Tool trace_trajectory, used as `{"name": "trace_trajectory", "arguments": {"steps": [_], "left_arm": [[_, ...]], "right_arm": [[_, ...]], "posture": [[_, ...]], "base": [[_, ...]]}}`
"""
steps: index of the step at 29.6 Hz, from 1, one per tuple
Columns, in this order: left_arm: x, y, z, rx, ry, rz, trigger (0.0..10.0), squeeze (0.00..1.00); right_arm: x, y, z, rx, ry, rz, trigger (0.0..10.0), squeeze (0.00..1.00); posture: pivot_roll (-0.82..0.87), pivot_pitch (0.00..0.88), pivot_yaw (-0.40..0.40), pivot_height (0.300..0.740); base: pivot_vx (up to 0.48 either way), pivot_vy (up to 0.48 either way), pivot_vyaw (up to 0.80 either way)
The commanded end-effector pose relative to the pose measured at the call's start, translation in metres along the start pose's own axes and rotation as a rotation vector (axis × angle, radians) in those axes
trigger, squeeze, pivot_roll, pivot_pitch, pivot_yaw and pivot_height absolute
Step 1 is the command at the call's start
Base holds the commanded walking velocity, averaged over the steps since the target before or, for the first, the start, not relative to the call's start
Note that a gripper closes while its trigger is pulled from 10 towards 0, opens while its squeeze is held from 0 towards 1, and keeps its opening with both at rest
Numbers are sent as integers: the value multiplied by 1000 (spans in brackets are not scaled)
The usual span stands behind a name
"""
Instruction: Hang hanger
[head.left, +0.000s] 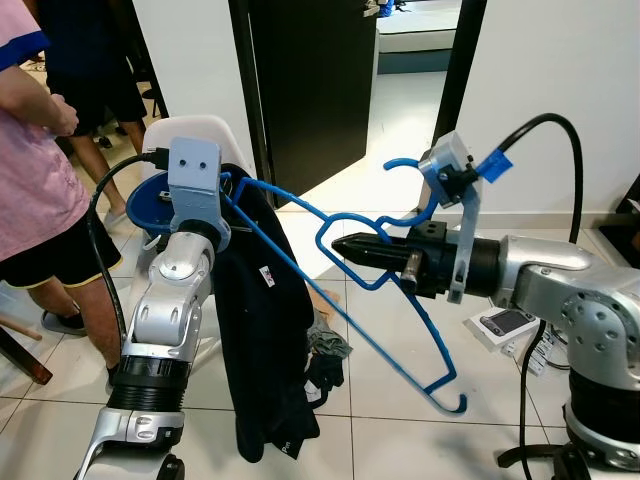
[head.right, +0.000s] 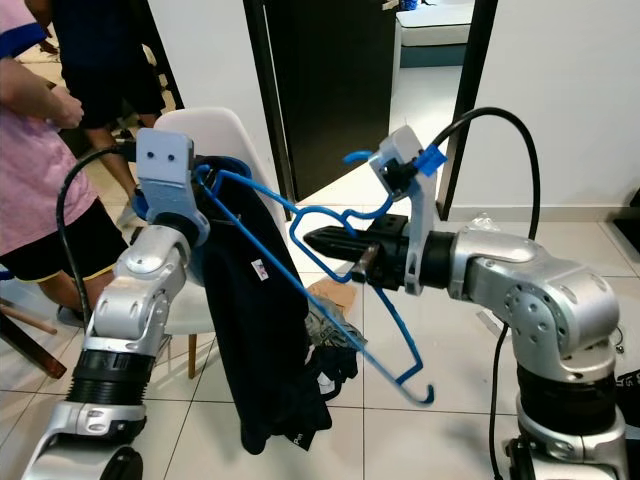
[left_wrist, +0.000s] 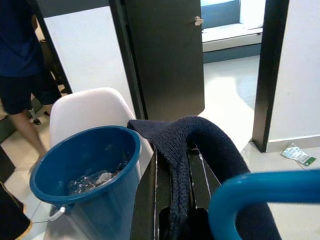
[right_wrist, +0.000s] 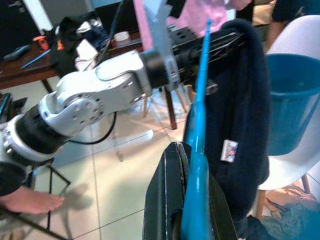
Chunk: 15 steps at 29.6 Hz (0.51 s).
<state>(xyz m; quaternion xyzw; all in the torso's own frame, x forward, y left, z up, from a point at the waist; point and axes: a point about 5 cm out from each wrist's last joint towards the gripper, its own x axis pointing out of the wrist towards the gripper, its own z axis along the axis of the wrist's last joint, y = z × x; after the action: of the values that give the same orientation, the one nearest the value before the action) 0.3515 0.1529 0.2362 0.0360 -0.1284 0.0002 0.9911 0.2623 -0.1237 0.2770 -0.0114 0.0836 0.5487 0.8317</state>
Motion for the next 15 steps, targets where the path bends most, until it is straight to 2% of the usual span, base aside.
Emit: {"name": "trace_trajectory", "arguments": {"steps": [1,4,9,12,15], "left_arm": [[3,4,13,5,-47,10,10000,0],[3,4,13,5,-49,8,10000,0],[3,3,13,5,-49,6,10000,0],[3,3,13,5,-49,6,10000,0],[3,3,13,4,-48,5,10000,0]], "right_arm": [[5,10,-2,-21,12,64,10000,0],[5,22,-5,-40,17,133,10000,0],[5,29,-7,-63,29,183,10000,0],[5,29,-8,-64,35,187,10000,0],[7,20,-12,-56,58,115,10000,0]], "posture": [[-51,0,46,740],[-49,0,47,740],[-49,0,46,740],[-49,0,46,740],[-50,0,46,740]], "base": [[0,0,0],[0,0,0],[0,0,0],[0,0,0],[0,0,0]]}}
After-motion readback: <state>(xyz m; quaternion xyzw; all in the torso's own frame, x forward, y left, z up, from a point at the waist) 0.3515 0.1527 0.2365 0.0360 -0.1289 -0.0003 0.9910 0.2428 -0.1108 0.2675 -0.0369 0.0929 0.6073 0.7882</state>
